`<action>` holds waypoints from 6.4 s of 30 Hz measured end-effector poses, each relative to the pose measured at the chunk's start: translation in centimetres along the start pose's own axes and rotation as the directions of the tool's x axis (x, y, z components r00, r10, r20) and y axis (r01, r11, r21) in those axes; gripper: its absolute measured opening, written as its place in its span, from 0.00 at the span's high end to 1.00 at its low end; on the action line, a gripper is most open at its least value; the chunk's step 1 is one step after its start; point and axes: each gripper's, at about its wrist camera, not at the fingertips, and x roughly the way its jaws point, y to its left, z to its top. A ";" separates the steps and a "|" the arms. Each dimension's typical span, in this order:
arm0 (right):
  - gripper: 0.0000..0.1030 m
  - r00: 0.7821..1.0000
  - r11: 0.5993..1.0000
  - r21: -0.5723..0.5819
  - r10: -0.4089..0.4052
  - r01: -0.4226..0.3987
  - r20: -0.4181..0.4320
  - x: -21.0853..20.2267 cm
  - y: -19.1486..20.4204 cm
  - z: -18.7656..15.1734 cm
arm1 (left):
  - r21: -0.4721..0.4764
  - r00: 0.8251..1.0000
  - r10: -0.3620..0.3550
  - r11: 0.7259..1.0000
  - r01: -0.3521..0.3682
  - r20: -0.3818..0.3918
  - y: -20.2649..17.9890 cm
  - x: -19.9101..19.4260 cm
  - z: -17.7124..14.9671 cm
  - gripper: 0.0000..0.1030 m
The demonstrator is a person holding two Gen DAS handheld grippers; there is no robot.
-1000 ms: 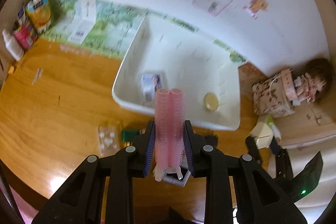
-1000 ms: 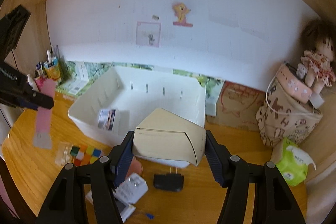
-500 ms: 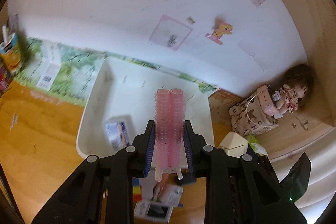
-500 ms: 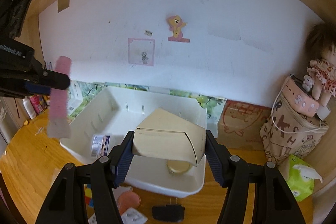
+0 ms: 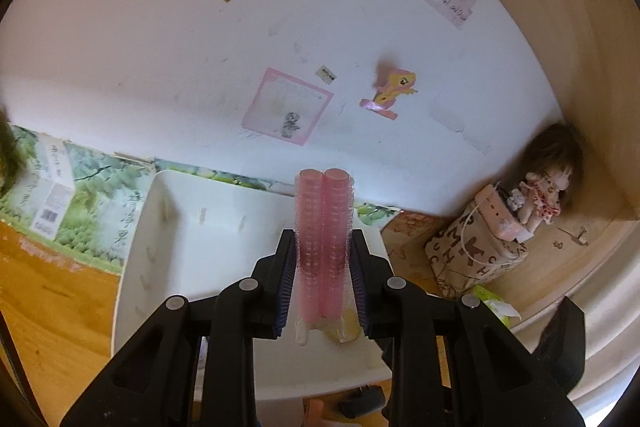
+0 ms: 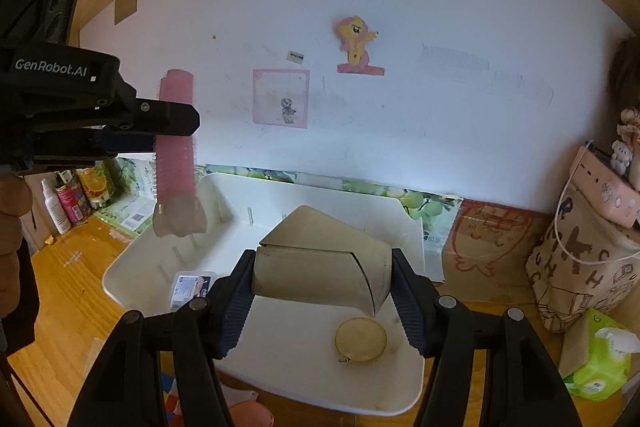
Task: Organize rigid objects
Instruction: 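Lift the pink rollers over the bin with the left tool while the right tool carries the card, then release the pink rollers into the bin with the left tool while the right tool drops the card, then move the left tool to the Rubik's cube while the right tool approaches the white device, then grasp the Rubik's cube with the left tool while the right tool grasps the white device, then carry the cube over the bin with the left tool while the right tool carries the device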
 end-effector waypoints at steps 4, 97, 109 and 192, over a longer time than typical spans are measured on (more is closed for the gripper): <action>0.38 1.000 1.000 0.018 0.013 -0.013 -0.006 0.8 -0.1 -0.2 | 0.035 1.000 0.003 0.999 -0.004 0.004 0.4 0.5 -0.6 0.72; 0.22 0.900 0.954 -0.114 0.218 -0.278 -0.378 -8.1 7.5 -15.1 | 0.018 0.820 0.455 0.878 -0.479 -0.346 0.1 -6.5 -15.5 0.20; 0.22 0.879 0.939 -0.186 0.185 -0.290 -0.439 -5.6 8.0 -15.1 | -0.104 0.807 0.342 0.892 -0.440 -0.481 3.0 -0.3 -13.5 0.20; 0.44 0.921 0.935 -0.254 0.147 -0.249 -0.361 -13.6 4.3 -11.3 | -0.081 0.773 0.314 0.902 -0.424 -0.551 -1.1 -6.9 -19.9 0.40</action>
